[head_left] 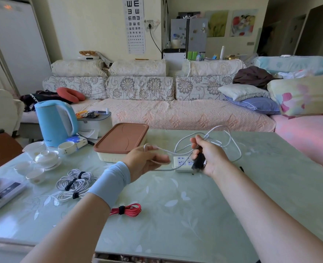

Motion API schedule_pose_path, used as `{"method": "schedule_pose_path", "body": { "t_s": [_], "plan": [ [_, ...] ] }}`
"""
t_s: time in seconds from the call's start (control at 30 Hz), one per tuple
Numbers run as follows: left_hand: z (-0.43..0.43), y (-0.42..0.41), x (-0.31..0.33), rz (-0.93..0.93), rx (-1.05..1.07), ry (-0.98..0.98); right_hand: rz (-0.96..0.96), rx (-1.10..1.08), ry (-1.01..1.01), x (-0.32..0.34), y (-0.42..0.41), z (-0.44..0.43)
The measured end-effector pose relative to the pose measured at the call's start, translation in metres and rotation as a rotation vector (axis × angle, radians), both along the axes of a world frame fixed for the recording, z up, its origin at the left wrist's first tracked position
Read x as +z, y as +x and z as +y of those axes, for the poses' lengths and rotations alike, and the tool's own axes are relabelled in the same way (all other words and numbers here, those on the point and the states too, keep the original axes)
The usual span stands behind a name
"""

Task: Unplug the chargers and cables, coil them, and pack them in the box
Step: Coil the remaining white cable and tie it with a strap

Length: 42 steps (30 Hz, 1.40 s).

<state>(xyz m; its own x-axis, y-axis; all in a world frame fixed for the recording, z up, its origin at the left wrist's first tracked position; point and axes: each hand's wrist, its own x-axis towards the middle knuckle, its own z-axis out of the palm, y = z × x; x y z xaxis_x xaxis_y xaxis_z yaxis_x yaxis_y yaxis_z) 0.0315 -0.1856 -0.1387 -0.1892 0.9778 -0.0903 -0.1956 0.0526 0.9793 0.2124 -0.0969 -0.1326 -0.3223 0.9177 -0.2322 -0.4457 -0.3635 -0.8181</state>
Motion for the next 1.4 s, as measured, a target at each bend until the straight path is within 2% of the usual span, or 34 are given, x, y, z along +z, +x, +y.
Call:
{"method": "schedule_pose_path", "body": {
  "t_s": [0.13, 0.2, 0.27, 0.37, 0.4, 0.47, 0.57, 0.67, 0.77, 0.83, 0.9, 1.03, 1.1, 1.13, 1.23, 1.3, 1.37, 1.4],
  "plan": [
    [0.003, -0.016, 0.000, 0.220, 0.163, 0.086, -0.022, -0.089, -0.014, -0.001, 0.012, 0.013],
    [-0.001, -0.016, 0.002, 0.494, 0.149, 0.062, -0.051, -0.090, 0.000, -0.002, 0.009, 0.013],
    [-0.004, -0.016, 0.001, 0.864, 0.049, -0.053, -0.061, -0.092, -0.006, -0.004, 0.005, 0.012],
    [-0.004, -0.013, -0.010, 1.310, -0.235, -0.235, -0.088, -0.066, -0.008, -0.006, 0.005, 0.013],
    [-0.004, -0.012, -0.013, 1.409, -0.291, -0.245, -0.107, -0.050, 0.002, -0.007, 0.005, 0.012],
    [-0.003, -0.011, -0.018, 1.472, -0.353, -0.211, -0.141, -0.023, 0.025, -0.007, 0.003, 0.010],
    [-0.004, -0.009, -0.015, 1.410, -0.340, -0.090, -0.147, -0.040, 0.036, -0.007, 0.002, 0.009],
    [-0.007, -0.011, -0.005, 1.162, -0.337, 0.028, -0.193, -0.097, 0.047, -0.007, 0.006, 0.011],
    [-0.015, -0.022, 0.011, 0.858, -0.293, -0.034, -0.263, -0.113, 0.084, -0.007, 0.007, 0.012],
    [-0.021, -0.023, 0.020, 0.802, -0.140, -0.036, -0.323, -0.078, 0.137, -0.007, 0.006, 0.009],
    [-0.024, -0.015, 0.021, 0.980, 0.011, -0.112, -0.376, -0.006, 0.184, -0.007, 0.001, 0.003],
    [-0.018, 0.011, 0.007, 1.408, -0.057, -0.264, -0.352, 0.136, 0.185, -0.005, -0.009, -0.011],
    [-0.011, 0.018, -0.002, 1.612, 0.002, -0.187, -0.291, 0.173, 0.135, -0.002, -0.010, -0.015],
    [-0.007, 0.020, -0.007, 1.624, 0.024, -0.092, -0.245, 0.179, 0.096, -0.001, -0.009, -0.016],
    [-0.001, 0.027, -0.015, 1.400, -0.069, 0.148, -0.065, 0.180, -0.026, 0.002, -0.006, -0.015],
    [-0.002, 0.033, -0.016, 1.119, -0.160, 0.090, 0.048, 0.174, -0.094, 0.003, -0.003, -0.012],
    [-0.003, 0.041, -0.017, 0.739, -0.234, -0.006, 0.134, 0.176, -0.137, 0.004, -0.001, -0.009],
    [-0.002, 0.045, -0.017, 0.629, -0.235, -0.024, 0.167, 0.175, -0.151, 0.004, -0.001, -0.007]
  ]
}}
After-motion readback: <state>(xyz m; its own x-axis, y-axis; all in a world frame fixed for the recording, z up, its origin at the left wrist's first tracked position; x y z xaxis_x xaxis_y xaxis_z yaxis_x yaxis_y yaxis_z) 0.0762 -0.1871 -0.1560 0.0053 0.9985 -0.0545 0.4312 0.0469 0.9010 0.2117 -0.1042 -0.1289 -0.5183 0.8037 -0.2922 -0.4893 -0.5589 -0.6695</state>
